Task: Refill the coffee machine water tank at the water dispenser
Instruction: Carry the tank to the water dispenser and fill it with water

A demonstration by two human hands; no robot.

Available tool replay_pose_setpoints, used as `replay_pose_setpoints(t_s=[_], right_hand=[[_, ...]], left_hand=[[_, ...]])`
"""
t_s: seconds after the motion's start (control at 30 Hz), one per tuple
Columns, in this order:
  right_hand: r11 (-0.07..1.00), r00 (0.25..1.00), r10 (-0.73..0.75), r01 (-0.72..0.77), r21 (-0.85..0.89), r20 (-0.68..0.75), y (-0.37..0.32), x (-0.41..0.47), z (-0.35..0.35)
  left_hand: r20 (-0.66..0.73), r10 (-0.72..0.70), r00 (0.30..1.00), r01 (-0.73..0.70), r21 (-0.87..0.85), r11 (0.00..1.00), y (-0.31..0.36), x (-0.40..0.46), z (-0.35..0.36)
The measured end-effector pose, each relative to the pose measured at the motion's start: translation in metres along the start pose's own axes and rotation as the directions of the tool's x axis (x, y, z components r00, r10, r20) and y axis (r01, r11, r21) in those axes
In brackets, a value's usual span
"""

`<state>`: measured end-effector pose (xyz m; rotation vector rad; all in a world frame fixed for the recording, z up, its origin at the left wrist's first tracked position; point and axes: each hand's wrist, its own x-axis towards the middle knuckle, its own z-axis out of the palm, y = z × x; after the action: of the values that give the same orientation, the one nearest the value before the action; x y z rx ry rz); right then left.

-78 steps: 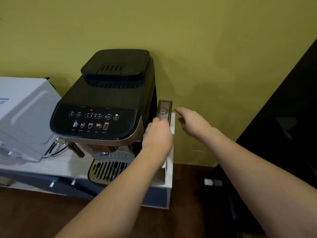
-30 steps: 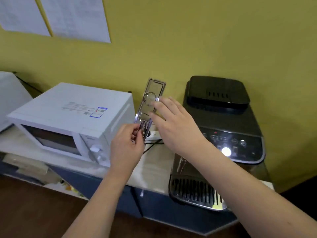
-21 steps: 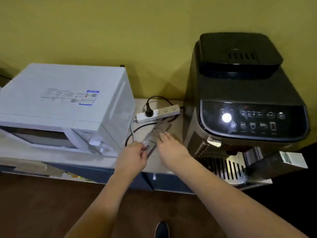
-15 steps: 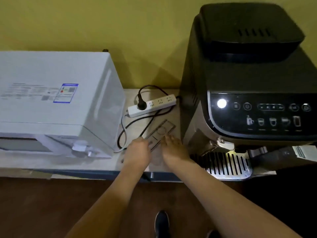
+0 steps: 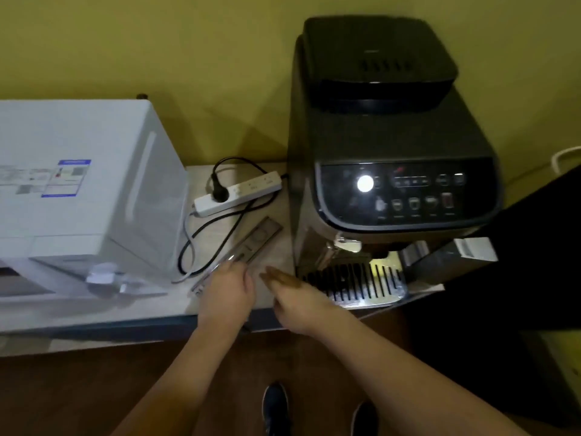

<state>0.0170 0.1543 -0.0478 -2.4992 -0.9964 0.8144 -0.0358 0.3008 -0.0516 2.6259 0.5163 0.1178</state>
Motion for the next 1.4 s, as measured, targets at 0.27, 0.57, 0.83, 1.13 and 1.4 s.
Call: replay_pose_setpoints(t_s=[0.27,0.57,0.83,1.13,1.4], right_hand=[[0.968,0.987,0.131,-0.147,-0.204,-0.092,0.106,-0.151,-0.066],[0.9,0.95,0.066,-0.19,-0.393,-0.306,0.25,-0.24,-0.159],[0.732,0.915,-0.311,0.058,-0.679,-0.258,0.285,-0.164,-0.228],[0.477,0.91,-0.406,0.285,-0.831,0.08,0.286,-0.087,-0.242],[0.423,0.876,-0.454,0.374,-0.826,0.164,0.286,-0.083,-0.253]], left_hand=[[0.251,0.217,0.943,-0.205,-0.076,0.976,0.173,-0.067,0.025],[0.172,0.155,0.973,-0.162,0.026,0.986,0.341,-0.059,0.058],[0.011,-0.077,0.997,0.072,0.252,0.965,0.403,-0.023,0.096],[-0.08,-0.241,0.967,0.253,0.219,0.942,0.391,-0.019,0.135],[-0.129,-0.18,0.975,0.189,0.061,0.98,0.382,-0.025,0.136]])
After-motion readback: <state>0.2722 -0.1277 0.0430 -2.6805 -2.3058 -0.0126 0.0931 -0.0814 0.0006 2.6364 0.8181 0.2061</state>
